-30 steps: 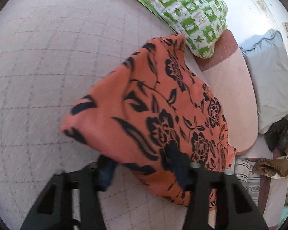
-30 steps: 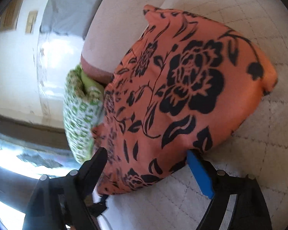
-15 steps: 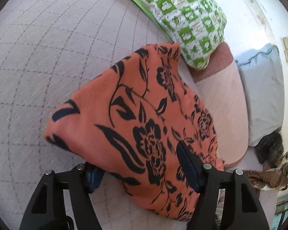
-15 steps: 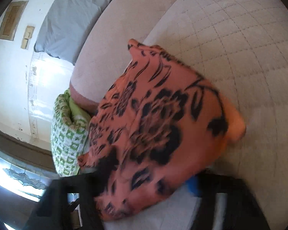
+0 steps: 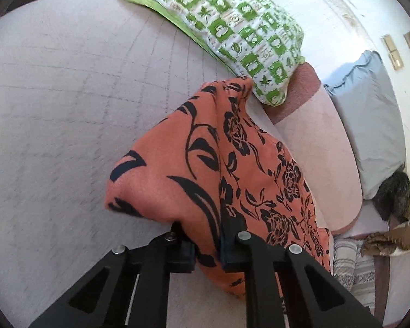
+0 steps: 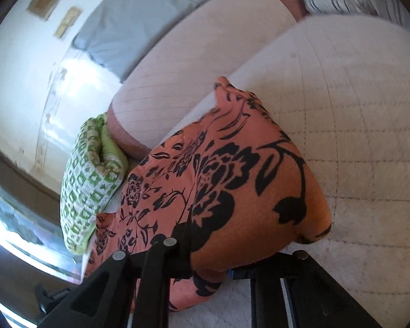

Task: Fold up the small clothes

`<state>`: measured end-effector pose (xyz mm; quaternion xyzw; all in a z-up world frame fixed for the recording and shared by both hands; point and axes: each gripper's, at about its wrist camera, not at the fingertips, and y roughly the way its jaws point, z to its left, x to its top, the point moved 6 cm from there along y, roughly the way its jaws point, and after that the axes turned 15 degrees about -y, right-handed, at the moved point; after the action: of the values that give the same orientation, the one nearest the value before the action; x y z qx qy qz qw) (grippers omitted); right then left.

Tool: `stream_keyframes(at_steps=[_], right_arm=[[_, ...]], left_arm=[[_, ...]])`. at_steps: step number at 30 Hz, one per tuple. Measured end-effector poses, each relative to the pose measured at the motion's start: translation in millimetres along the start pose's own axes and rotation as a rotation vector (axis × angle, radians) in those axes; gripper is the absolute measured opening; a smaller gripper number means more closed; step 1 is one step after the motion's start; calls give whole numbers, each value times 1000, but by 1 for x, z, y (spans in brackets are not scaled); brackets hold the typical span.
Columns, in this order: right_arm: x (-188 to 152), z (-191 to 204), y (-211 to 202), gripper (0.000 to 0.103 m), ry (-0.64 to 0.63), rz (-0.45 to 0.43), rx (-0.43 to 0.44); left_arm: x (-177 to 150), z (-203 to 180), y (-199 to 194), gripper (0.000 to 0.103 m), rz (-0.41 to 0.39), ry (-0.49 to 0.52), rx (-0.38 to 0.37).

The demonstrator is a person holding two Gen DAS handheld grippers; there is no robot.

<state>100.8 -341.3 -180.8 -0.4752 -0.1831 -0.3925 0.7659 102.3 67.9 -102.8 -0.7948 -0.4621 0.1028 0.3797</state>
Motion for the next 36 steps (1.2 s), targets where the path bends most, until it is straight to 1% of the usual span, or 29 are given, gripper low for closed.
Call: stream_keyframes(at_steps=[3,5,6,7,8,9,10,12,13,14,15,16,17,18,19,20,21,22,23,24,25,26,27,28,30,31,32,34,36], right_arm=[[-15,-4,-22,16,1,28,-17],[-25,-5,-38,16,-9,46,-30],[-29,-5,-50,16,-20,44,-34],[-34,-6,-64,15,-27,37,-39],[-38,-9,-79,13,-20,31,-40],[-42,-13,-97,8,0,19,-33],[-43,-17,-111,4,4,3,-32],[-39,-27,-151,3,-21,-53,-62],[-36,-32,-162,3,-26,-63,-68],[-34,-38,-170,4,-14,-50,-41],[-34,-40,-172,4,7,-40,-12],[-34,-40,-173,8,33,-34,10],[-35,-39,-171,8,64,-27,30],[-40,-36,-166,8,104,-8,73],[-45,-34,-162,9,120,9,102],[-51,-31,-152,12,132,43,126],[-55,-29,-145,21,141,69,131],[-62,-28,-133,37,168,113,145],[-68,-28,-123,52,200,147,160],[-75,-28,-111,81,250,177,173],[-76,-30,-105,84,272,181,171],[-77,-30,-98,84,283,179,167],[-75,-31,-88,84,274,174,157],[-73,-31,-81,84,274,168,153],[-71,-38,-62,84,313,173,153],[-70,-41,-53,84,328,175,150],[-64,-42,-47,84,324,149,142],[-51,-41,-35,82,297,97,137],[-43,-44,-18,81,303,63,106]], left_arm=[[-13,16,-24,12,11,1,1],[-28,33,-45,10,3,23,17],[-34,43,-56,7,-8,32,33],[-37,50,-66,1,-14,36,49],[-38,57,-80,0,-18,35,55],[-36,59,-96,0,-38,43,42],[-33,58,-114,0,-79,70,30],[-24,55,-151,0,-215,158,34],[-21,55,-161,0,-240,183,35],[-18,57,-165,0,-234,179,32],[-17,59,-163,1,-217,156,28],[-17,60,-158,15,-186,124,21],[-20,62,-148,28,-122,81,17],[-25,63,-134,60,-46,37,12],[-29,62,-125,77,-5,10,5],[-33,63,-112,77,32,-24,9],[-36,63,-101,77,59,-50,25],[-38,62,-92,77,79,-71,24],[-40,60,-80,78,101,-96,6],[-40,59,-65,79,136,-117,10],[-41,61,-54,79,168,-141,40],[-40,62,-43,79,190,-188,56],[-35,59,-35,80,171,-225,32],[-27,53,-28,80,130,-234,7],[-17,47,-19,80,89,-227,9],[-11,43,-15,80,65,-229,-5],[-6,40,-9,80,42,-234,-25],[1,35,5,79,24,-238,-36],[6,31,10,77,-11,-233,-68]])
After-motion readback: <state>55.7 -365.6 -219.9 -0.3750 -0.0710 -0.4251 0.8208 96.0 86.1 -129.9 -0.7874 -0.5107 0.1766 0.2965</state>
